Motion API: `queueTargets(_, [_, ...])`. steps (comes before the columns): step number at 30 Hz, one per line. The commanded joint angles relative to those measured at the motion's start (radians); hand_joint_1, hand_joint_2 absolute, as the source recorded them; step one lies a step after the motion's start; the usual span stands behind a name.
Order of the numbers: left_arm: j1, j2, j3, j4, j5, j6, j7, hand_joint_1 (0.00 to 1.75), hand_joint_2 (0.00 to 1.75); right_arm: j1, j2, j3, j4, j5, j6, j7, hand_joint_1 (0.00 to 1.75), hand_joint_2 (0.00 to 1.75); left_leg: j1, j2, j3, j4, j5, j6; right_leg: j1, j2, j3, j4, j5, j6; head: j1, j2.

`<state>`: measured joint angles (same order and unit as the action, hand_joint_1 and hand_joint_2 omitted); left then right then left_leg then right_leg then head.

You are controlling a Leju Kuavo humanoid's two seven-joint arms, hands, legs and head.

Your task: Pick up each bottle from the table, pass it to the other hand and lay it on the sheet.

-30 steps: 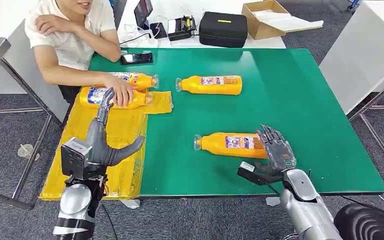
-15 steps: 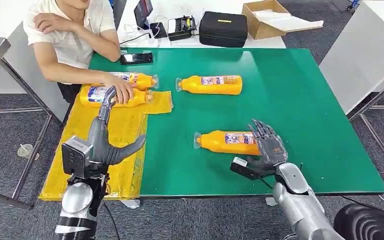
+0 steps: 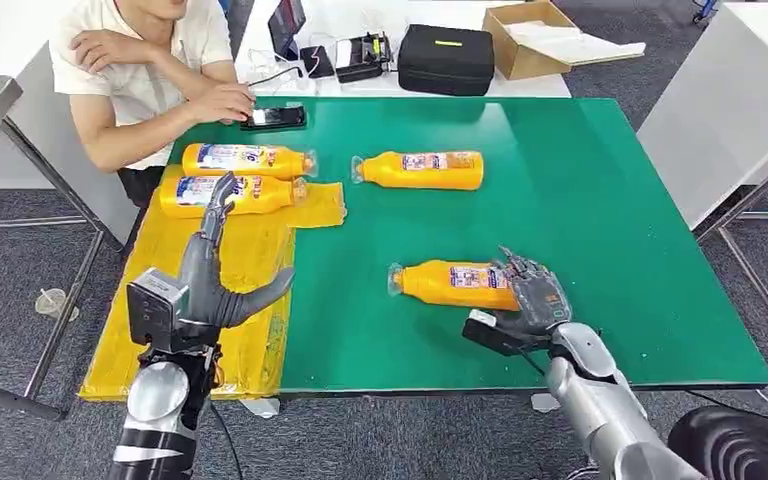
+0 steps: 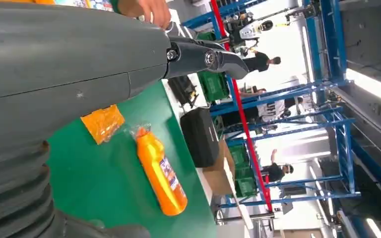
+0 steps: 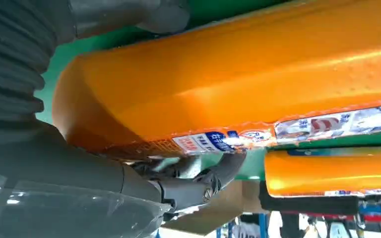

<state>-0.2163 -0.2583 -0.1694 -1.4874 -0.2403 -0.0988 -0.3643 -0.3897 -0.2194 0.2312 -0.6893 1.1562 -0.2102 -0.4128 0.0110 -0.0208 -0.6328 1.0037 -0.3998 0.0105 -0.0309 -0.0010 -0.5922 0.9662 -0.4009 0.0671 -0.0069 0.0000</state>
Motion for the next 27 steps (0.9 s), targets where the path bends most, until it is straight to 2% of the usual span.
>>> queueTargets(1, [-0.045, 0.022, -0.002, 0.076, 0.003, -0.002, 0.0, 0.0, 1.75, -0.022, -0.016, 0.045, 0.138, -0.007, 0.034, 0.015, 1.75, 1.75, 0.001, -0.001, 0.005, 0.0, -0.001, 0.0, 0.002, -0.003, 0.007, -0.002, -0.001, -0.005, 0.0, 0.0])
queueTargets(12, [-0.042, 0.02, 0.004, 0.073, 0.013, -0.005, -0.002, 0.0, 1.75, -0.019, -0.027, 0.049, 0.132, -0.023, 0.017, 0.036, 1.75, 1.75, 0.001, -0.001, 0.006, 0.0, -0.001, 0.0, 0.002, -0.002, 0.007, -0.002, -0.001, -0.004, 0.0, 0.0])
queueTargets(15, [-0.039, 0.015, -0.001, 0.091, 0.051, -0.036, 0.011, 0.0, 1.75, 0.006, -0.013, -0.012, 0.082, -0.142, 0.048, -0.053, 1.75, 1.75, 0.001, -0.001, 0.007, 0.0, -0.001, 0.0, 0.002, -0.003, 0.008, -0.002, -0.001, -0.005, 0.0, 0.0])
queueTargets(18, [-0.014, -0.002, -0.012, 0.126, 0.128, -0.071, 0.027, 0.0, 1.75, 0.052, 0.025, -0.097, -0.023, -0.317, 0.127, -0.159, 1.75, 1.75, 0.001, -0.002, 0.008, -0.001, -0.001, 0.0, 0.002, -0.003, 0.01, -0.002, -0.001, -0.005, 0.0, 0.0])
queueTargets(20, [0.025, -0.02, -0.02, 0.13, 0.183, -0.082, 0.024, 0.0, 1.75, 0.082, 0.055, -0.113, -0.116, -0.352, 0.126, -0.173, 1.75, 1.75, 0.001, 0.0, 0.008, -0.002, -0.001, 0.0, 0.002, -0.002, 0.009, -0.002, -0.001, -0.005, 0.0, 0.0])
queueTargets(21, [0.051, -0.04, -0.022, 0.13, 0.217, -0.086, 0.03, 0.0, 1.75, 0.103, 0.087, -0.142, -0.178, -0.423, 0.164, -0.223, 1.75, 1.75, 0.001, 0.0, 0.008, -0.002, -0.001, 0.0, 0.002, -0.001, 0.009, -0.003, -0.001, -0.004, 0.0, 0.0])
queueTargets(25, [0.131, -0.059, -0.107, 0.222, 0.385, -0.123, 0.074, 0.0, 1.75, 0.178, 0.207, -0.127, -0.459, -0.524, 0.235, -0.245, 1.75, 1.75, 0.001, 0.007, 0.011, -0.002, -0.004, -0.001, 0.003, 0.005, 0.01, -0.002, -0.002, -0.006, 0.0, 0.0])
queueTargets(27, [0.141, -0.057, -0.145, 0.264, 0.412, -0.113, 0.052, 0.0, 1.75, 0.188, 0.241, -0.099, -0.535, -0.555, 0.248, -0.247, 1.75, 1.75, 0.001, 0.009, 0.011, -0.003, -0.004, -0.002, 0.002, 0.007, 0.009, -0.002, -0.002, -0.005, 0.0, 0.0])
